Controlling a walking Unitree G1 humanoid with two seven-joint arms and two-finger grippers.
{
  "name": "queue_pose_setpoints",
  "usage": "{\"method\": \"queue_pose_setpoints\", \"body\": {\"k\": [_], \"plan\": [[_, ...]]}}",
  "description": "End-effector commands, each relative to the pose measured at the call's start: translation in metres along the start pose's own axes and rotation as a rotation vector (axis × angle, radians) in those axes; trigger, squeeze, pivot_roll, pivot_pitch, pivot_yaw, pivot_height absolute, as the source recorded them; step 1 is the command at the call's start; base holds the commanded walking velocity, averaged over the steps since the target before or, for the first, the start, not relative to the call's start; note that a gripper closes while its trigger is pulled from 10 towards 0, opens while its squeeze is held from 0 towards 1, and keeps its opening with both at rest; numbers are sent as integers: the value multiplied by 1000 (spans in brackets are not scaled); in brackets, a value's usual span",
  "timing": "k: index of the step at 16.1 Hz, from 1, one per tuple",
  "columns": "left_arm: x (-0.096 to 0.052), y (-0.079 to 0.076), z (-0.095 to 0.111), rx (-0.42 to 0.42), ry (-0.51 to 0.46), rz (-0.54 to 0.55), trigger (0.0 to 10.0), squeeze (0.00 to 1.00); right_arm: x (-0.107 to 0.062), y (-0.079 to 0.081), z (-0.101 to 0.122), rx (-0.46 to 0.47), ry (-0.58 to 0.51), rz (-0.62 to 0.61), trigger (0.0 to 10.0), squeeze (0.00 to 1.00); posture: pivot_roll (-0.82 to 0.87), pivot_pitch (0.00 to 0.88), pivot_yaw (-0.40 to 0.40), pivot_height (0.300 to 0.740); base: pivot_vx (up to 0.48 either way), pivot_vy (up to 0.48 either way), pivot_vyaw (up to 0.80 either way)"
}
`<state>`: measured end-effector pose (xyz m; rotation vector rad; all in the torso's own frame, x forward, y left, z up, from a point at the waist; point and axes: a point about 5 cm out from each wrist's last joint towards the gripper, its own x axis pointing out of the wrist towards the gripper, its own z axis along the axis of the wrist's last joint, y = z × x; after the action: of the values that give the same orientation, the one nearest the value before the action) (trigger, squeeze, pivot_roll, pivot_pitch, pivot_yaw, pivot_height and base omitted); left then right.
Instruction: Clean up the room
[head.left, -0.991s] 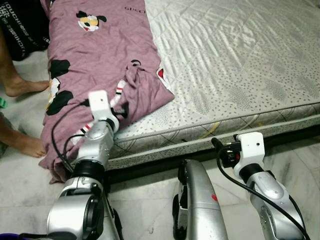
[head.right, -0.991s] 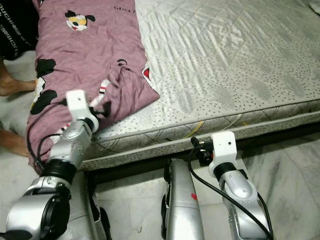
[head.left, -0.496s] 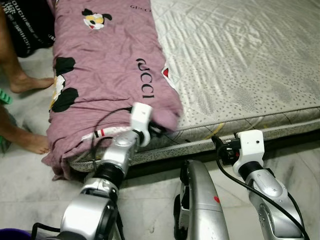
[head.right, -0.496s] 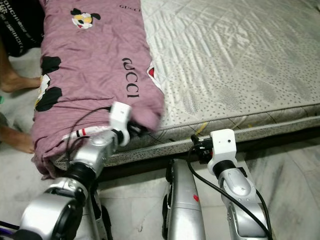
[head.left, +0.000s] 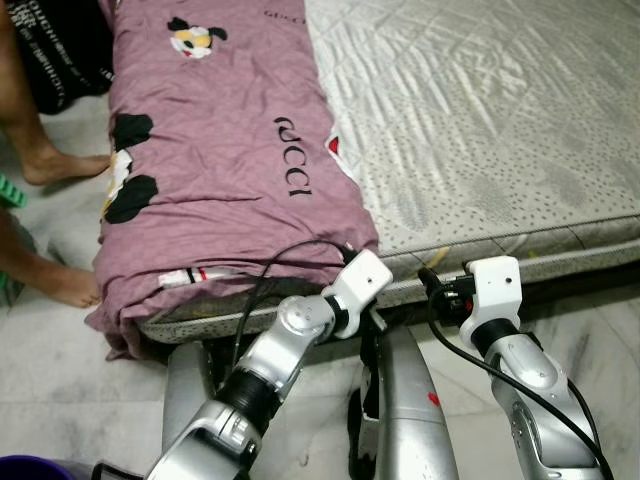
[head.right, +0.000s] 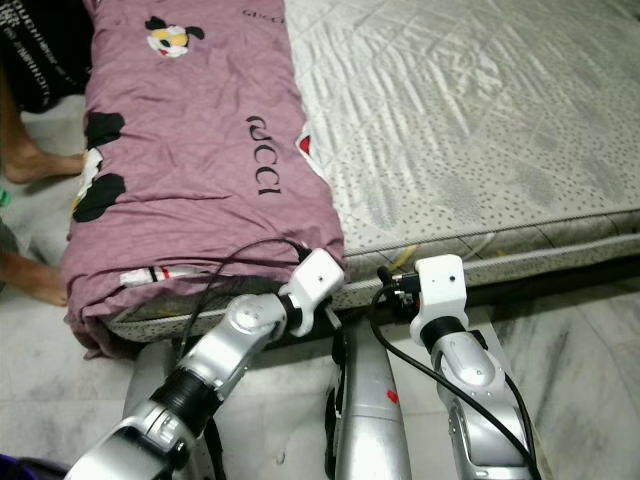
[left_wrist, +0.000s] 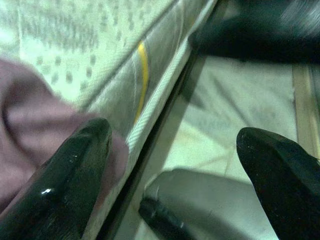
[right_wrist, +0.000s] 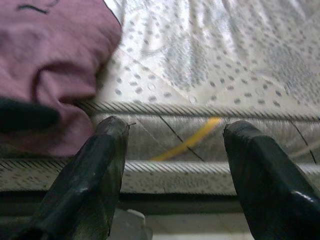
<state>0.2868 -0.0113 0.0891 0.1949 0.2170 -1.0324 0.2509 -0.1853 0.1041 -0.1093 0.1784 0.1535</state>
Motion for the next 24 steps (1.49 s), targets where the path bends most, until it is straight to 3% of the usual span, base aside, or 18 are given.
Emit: {"method": "queue_pose_setpoints", "body": {"k": [1,3,5,6,8,9,10,11,14,15,17,18,20,24], "plan": [[2,-14,8,-19,-30,-57,10000,0,0,-2,-2,-4,4,-10,10000,0,-104,168,-36,528,0,0,0],[2,-26,22,-45,-112,-98,10000,0,4,0,-1,-4,-1,-5,10000,0,-97,159,-34,528,0,0,0],[0,-25,33,-29,-178,-61,10000,0,8,1,0,-2,-9,-2,10000,0,-91,151,-31,528,0,0,0],[-9,-11,53,-22,-312,92,10000,0,9,2,0,1,-12,0,10000,0,-85,145,-27,528,0,0,0],[-29,14,66,-44,-409,292,10000,0,11,3,-1,6,-15,-1,10000,0,-80,139,-21,528,0,0,0],[-37,26,64,-65,-411,361,10000,0,11,3,-1,7,-16,-2,10000,0,-80,138,-19,528,0,0,0],[-49,45,50,-105,-365,474,10000,0,11,3,-1,9,-21,-7,10000,0,-82,137,-18,528,0,0,0],[-60,68,22,-137,-232,580,10000,0,9,1,0,9,-27,-13,10000,0,-94,139,-15,528,0,0,0],[-76,95,-25,-224,41,727,10000,0,3,-7,-3,-7,-15,-32,10000,0,-111,145,-14,528,0,0,0],[-79,96,-36,-268,97,747,10000,0,2,-9,-4,-10,-13,-39,10000,0,-112,145,-14,528,0,0,0],[-71,82,-55,-293,203,655,10000,0,2,-13,-2,-14,-14,-47,10000,0,-118,146,-14,528,0,0,0],[-63,71,-56,-293,225,577,10000,0,3,-14,-1,-18,-15,-49,10000,0,-121,149,-16,528,0,0,0],[-42,31,-56,-269,274,374,10000,0,7,-16,0,-24,-20,-52,10000,0,-115,146,-20,528,0,0,0],[-33,8,-48,-229,275,269,10000,0,12,-15,3,-23,-30,-49,10000,0,-101,139,-19,528,0,0,0]]}}
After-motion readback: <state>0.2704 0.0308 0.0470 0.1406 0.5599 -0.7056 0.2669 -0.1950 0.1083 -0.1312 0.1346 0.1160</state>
